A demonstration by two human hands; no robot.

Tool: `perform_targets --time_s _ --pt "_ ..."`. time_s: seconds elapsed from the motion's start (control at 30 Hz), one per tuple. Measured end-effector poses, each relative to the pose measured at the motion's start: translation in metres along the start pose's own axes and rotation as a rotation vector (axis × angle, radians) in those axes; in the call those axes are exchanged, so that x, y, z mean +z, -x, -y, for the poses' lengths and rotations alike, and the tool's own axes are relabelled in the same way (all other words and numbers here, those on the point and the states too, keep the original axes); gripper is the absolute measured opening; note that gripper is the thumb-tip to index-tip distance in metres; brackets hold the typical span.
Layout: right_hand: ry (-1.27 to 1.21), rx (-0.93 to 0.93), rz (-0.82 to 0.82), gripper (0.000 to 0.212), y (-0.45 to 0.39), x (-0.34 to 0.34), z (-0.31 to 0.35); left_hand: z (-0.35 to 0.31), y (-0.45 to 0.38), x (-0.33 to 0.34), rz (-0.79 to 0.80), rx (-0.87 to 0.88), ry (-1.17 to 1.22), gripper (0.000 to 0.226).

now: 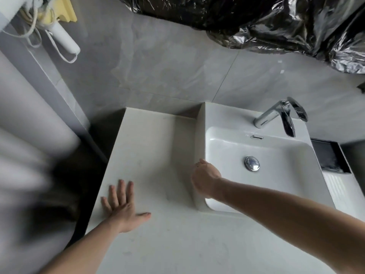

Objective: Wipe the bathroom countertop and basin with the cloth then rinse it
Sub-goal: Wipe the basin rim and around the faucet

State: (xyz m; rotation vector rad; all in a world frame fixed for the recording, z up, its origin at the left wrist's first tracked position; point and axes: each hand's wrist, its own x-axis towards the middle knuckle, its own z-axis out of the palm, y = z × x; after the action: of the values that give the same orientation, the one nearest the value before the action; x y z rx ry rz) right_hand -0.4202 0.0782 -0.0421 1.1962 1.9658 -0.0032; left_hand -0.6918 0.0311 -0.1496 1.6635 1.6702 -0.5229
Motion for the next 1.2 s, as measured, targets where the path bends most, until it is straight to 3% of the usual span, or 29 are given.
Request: perform_targets --time_s 0.17,0.23,0.33,0.4,0.47,0.53,0.6,0.7,0.8,1.0,1.13,1.2 --pt "-0.01 -0.136 -0.013 0.019 0.055 0.028 0.055 0.001 0.001 -0.004 0.021 0.009 -0.022 0.127" --pt "-0.226 -0.119 -0.04 0.02 0.076 0.04 0.074 0.0 0.002 -0.007 0.031 0.011 -0.041 0.123" --pt "-0.826 0.115 -0.079 0.038 0.11 0.064 0.093 -0.01 0.006 -0.014 -0.02 0.003 -0.078 0.107" --pt "-1.249 0.428 -0.058 0.039 0.125 0.081 0.104 -0.027 0.008 -0.021 -0.091 0.066 -0.053 0.087" --pt "-1.906 0.755 -0.071 0.021 0.128 0.094 0.111 -0.053 0.014 -0.027 -0.14 0.184 0.003 0.073" --pt "-2.536 0.992 -0.119 0.026 0.12 0.094 0.115 -0.089 0.025 -0.032 -0.143 0.316 0.126 0.07" --pt "-2.995 1.107 -0.237 0.029 0.106 0.083 0.113 -0.127 0.039 -0.039 -0.09 0.412 0.323 0.065" --pt "-3.363 1.103 -0.463 0.03 0.087 0.062 0.097 -0.179 0.057 -0.049 0.015 0.434 0.534 0.067" --pt "-3.425 1.094 -0.561 0.039 0.087 0.062 0.079 -0.208 0.064 -0.051 0.036 0.411 0.522 0.072" --pt "-3.109 1.416 -0.847 0.034 0.13 0.131 0.022 -0.213 0.069 -0.044 -0.004 0.406 0.308 0.072" --pt "-2.945 1.595 -0.889 0.035 0.14 0.155 -0.003 -0.215 0.069 -0.043 -0.026 0.384 0.271 0.074" --pt "-2.959 1.636 -0.772 0.036 0.127 0.144 0.005 -0.218 0.071 -0.043 -0.029 0.377 0.256 0.075"
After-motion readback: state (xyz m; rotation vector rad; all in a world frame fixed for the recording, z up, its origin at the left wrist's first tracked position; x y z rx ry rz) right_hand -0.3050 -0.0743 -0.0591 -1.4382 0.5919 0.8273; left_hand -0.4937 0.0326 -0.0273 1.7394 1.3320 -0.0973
